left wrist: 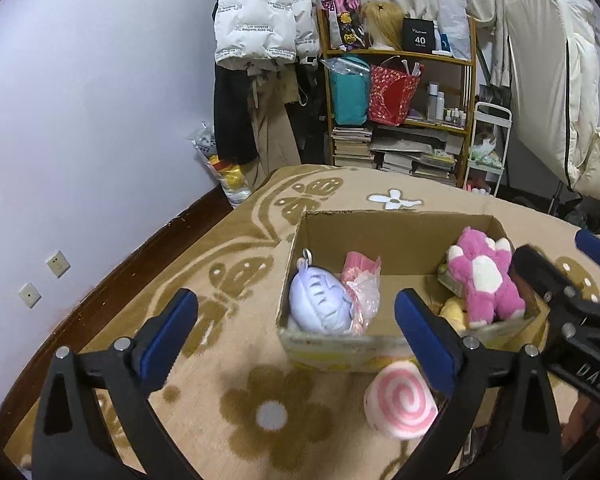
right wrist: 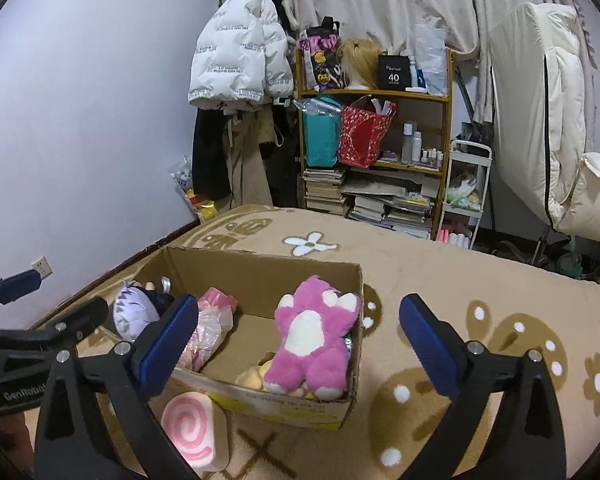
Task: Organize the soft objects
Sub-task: 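Open both tools to drop the doll and pink bear into the box, then move the left tool to the swirl cake plush while the right tool approaches the black tissue pack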
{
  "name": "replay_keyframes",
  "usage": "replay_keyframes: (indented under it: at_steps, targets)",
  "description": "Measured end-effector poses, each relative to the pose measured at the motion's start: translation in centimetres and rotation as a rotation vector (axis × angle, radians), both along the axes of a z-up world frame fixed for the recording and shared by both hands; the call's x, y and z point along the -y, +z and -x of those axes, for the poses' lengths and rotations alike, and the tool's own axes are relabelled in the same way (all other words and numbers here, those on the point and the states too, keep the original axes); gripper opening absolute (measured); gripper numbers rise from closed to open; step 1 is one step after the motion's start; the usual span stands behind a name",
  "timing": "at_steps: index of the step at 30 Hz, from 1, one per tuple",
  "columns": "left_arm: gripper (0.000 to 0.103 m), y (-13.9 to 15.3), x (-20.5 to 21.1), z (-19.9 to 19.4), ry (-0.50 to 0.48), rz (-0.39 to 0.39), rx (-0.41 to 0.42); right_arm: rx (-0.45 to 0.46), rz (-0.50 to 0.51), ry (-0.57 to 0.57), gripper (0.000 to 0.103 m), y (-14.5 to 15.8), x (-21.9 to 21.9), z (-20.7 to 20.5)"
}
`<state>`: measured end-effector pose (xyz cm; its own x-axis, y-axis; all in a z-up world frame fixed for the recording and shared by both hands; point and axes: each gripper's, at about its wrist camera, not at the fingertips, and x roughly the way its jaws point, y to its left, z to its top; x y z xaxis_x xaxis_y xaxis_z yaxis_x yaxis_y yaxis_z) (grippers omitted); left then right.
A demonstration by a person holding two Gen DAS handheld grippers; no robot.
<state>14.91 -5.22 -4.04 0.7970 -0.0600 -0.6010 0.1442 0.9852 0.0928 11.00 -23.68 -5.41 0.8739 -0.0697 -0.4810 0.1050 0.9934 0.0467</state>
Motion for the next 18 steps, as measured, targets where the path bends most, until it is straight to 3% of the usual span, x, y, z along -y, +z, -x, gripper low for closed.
replay_keyframes:
  at_steps: [9,18]
  targets:
    - [0.102,1.3,-0.7,3.5,-0.02,-0.034,0.009,0.004,-0.024,-0.013,0.103,2.1,0.2,3.3]
    - [0.102,0.8,-1.5,5.9,-0.033,-0.008,-0.065,-0.021,-0.045,-0.051,0.103,1.6,0.6,6.8]
